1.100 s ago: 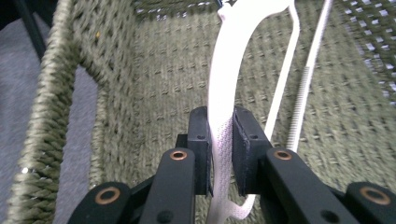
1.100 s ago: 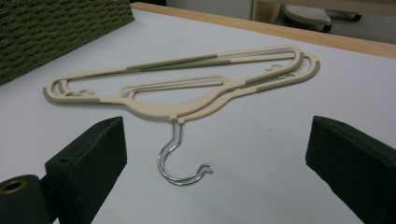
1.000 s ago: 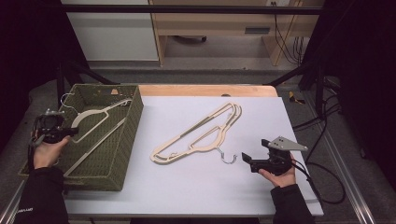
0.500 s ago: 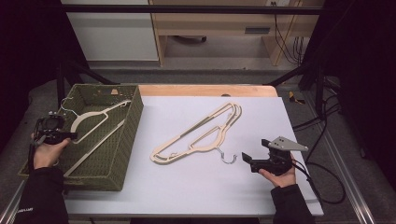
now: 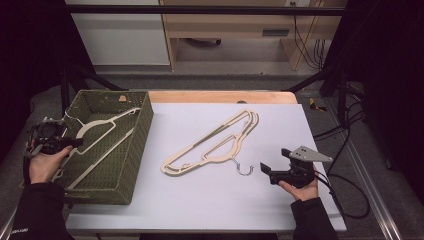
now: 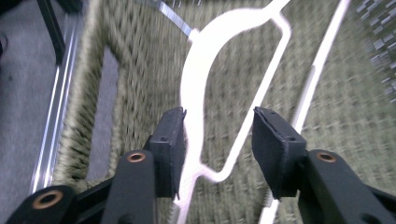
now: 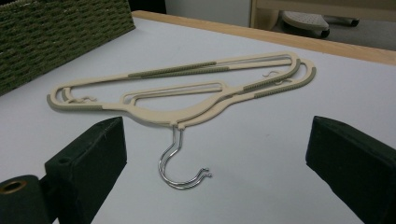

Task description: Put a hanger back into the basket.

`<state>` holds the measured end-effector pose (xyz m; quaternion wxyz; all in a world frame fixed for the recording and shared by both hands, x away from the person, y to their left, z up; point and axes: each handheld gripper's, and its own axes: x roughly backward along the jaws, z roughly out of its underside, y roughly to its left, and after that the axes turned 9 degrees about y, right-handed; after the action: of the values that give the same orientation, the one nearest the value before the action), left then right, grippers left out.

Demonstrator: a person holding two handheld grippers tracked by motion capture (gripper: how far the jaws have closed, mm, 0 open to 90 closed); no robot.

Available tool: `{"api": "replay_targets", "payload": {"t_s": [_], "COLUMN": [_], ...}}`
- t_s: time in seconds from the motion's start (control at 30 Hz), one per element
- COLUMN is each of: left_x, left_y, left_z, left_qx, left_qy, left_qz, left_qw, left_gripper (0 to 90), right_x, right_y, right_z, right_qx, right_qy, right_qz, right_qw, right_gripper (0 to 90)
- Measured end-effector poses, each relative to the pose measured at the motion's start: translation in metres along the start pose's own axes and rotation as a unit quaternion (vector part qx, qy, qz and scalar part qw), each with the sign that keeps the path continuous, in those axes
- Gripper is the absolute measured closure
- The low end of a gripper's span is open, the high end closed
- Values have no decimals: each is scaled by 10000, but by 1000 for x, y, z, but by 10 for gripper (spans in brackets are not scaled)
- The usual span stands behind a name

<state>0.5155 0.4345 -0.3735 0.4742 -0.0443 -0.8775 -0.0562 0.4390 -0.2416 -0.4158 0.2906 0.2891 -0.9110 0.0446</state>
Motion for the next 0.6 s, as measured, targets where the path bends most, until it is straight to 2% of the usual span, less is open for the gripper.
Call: {"api": "replay_targets", "payload": {"t_s": [0.07, 0.17, 0.3, 0.37, 0.43, 0.47, 0.5, 0.6], "left_x": [9, 23, 39, 46, 53, 58, 60, 69], "left_y": [-5, -16, -33, -43, -52, -61, -64, -83], "left_z": [-1, -1, -1, -2, -3, -3, -3, -4], "left_qx": [-82, -215, -393, -425, -563, -660, -678, -807], "left_qy": [-243, -659, -1161, -1413, -1591, -1729, -1773, -2038], "left_qz": [101, 276, 528, 744, 863, 946, 993, 1258], "left_qw": [9996, 9972, 9911, 9862, 9819, 9782, 9768, 9675], "left_gripper": [491, 431, 346, 307, 261, 243, 218, 181], "right_x": [1, 3, 5, 5, 5, 5, 5, 5], "right_y": [0, -1, -2, -2, -2, -2, -2, -2], "right_z": [0, -1, -1, -1, -1, -1, -1, -1], "right_qx": [-5, -11, -29, -9, -22, -14, -12, 8], "right_qy": [-30, -71, -106, -124, -142, -146, -158, -184], "right_qz": [3, -4, 4, -20, -6, 3, -7, -30], "right_qw": [10000, 10000, 9999, 9999, 9999, 9999, 9999, 9998], "right_gripper": [55, 55, 53, 53, 53, 54, 54, 57]}}
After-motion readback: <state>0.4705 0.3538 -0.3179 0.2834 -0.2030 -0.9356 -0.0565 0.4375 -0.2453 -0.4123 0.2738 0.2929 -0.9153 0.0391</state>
